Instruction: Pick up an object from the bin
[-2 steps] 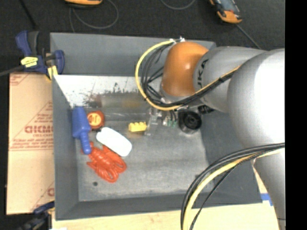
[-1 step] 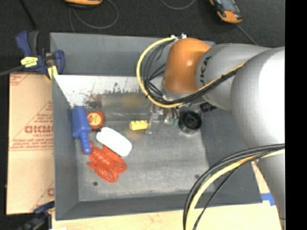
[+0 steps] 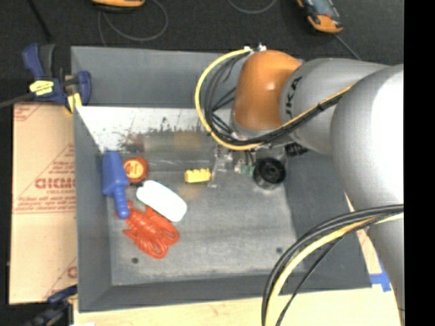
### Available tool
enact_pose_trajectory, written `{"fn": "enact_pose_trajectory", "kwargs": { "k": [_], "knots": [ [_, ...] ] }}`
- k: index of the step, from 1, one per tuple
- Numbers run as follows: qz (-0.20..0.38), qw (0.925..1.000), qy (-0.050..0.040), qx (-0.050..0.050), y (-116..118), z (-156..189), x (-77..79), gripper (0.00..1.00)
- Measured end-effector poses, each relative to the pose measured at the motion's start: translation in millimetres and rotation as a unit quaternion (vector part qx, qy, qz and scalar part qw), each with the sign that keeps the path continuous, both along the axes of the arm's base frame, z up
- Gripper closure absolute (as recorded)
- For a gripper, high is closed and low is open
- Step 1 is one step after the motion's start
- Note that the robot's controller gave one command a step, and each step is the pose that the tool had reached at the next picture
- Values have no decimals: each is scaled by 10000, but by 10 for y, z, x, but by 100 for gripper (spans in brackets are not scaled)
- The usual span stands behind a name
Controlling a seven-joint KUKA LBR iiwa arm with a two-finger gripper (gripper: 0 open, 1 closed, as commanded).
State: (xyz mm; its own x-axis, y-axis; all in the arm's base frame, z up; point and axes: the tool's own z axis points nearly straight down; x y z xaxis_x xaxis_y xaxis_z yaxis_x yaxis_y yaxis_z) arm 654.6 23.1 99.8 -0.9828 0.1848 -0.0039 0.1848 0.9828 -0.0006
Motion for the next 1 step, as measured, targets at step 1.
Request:
{"fn": "enact_pose_trajectory", "kwargs": {
  "k": [1],
  "knots": [
    [-1,10000,32,1,-1,198,-17,100]
  ]
}}
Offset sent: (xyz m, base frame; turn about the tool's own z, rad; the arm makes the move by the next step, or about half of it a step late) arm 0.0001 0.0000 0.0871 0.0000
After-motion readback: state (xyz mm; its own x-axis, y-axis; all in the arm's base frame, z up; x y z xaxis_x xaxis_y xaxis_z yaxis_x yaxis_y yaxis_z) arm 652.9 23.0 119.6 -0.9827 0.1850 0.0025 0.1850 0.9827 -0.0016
